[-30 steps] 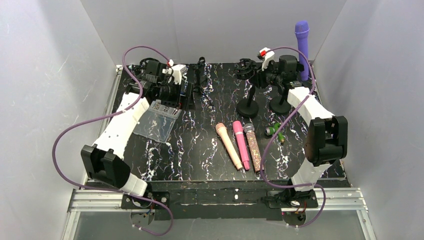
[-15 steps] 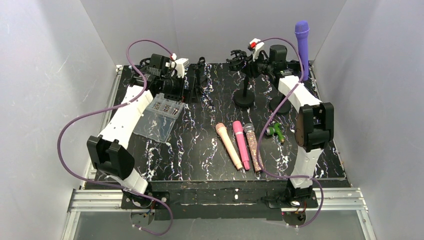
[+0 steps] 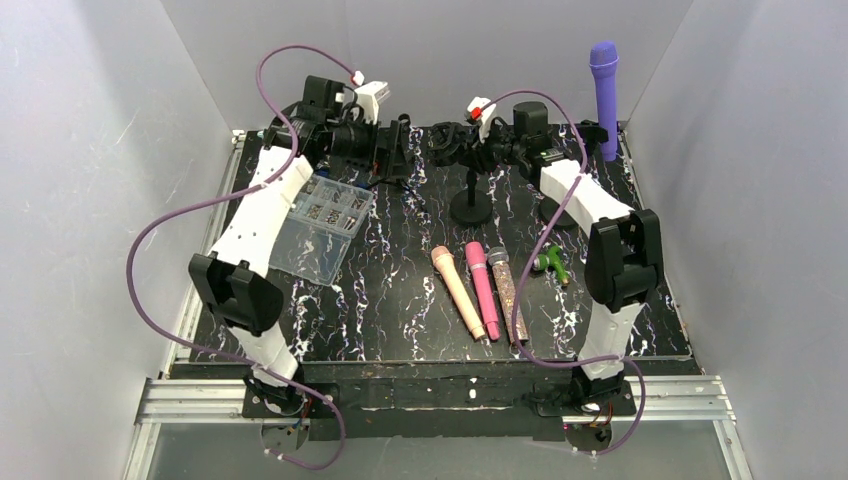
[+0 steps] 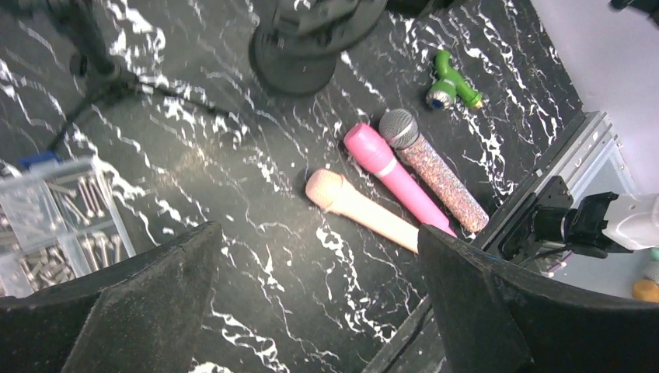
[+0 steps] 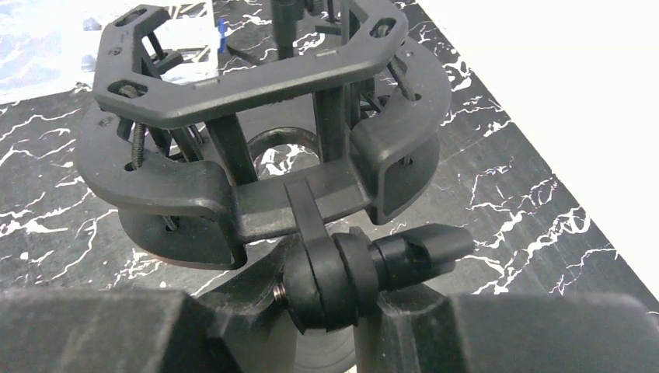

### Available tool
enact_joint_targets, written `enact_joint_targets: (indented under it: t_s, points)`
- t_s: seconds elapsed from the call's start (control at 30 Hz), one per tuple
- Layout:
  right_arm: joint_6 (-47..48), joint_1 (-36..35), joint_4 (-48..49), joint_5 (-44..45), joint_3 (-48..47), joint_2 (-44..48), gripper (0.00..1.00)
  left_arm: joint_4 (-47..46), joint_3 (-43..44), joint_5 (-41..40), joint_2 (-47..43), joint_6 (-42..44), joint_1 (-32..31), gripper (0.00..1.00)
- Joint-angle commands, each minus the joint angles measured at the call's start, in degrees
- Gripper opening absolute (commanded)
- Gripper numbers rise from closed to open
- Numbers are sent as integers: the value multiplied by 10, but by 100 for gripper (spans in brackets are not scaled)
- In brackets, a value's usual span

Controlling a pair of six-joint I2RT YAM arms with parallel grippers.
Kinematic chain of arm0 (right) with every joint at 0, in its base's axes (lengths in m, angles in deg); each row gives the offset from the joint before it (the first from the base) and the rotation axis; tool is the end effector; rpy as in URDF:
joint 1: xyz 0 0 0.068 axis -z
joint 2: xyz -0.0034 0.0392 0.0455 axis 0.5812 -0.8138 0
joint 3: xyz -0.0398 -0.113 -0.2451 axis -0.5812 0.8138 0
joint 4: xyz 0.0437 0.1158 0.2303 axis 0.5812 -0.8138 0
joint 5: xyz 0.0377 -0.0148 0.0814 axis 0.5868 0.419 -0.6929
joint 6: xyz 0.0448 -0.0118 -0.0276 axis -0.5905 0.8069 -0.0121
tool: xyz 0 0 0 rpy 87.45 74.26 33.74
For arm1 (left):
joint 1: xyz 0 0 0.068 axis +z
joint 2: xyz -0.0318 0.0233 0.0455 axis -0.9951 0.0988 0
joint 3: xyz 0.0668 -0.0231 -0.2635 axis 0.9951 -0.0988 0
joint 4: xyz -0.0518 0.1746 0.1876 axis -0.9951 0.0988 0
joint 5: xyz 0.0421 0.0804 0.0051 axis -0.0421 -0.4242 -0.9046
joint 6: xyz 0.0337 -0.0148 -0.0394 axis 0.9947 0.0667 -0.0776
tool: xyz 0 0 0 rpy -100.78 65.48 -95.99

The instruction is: Remove the microphone from the stand

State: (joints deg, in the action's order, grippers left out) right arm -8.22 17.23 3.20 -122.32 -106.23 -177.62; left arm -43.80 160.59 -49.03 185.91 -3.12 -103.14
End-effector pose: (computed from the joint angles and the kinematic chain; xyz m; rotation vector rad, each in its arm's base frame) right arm 0.4259 0.1614 0.2995 -1.0092 1.6382 0.5202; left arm 0.3729 -0.1460 0.4591 0.6410 1.6012 -0.7230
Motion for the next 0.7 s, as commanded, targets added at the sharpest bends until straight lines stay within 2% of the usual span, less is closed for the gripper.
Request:
enact_joint_targets:
  t_s: [0.0, 0.17, 0.37, 0.53, 0.6, 0.67]
  points:
    - [17, -6, 12, -23, 14, 50, 1, 60, 89, 36, 33, 38, -24, 98]
    - [15, -8, 10, -25, 31, 58, 1, 63, 166, 52, 98, 97, -60, 98]
    - [22, -8, 10, -1, 52, 74, 32, 48, 248, 61, 174, 181, -77, 95]
    - [10, -7, 14, 16, 71, 92, 50, 12, 272, 48, 200, 179, -79, 94]
    - [3, -6, 15, 17, 74, 97, 64, -8, 266, 40, 198, 174, -80, 94]
    - [-3, -5, 14, 15, 73, 98, 70, -19, 264, 33, 198, 174, -82, 94]
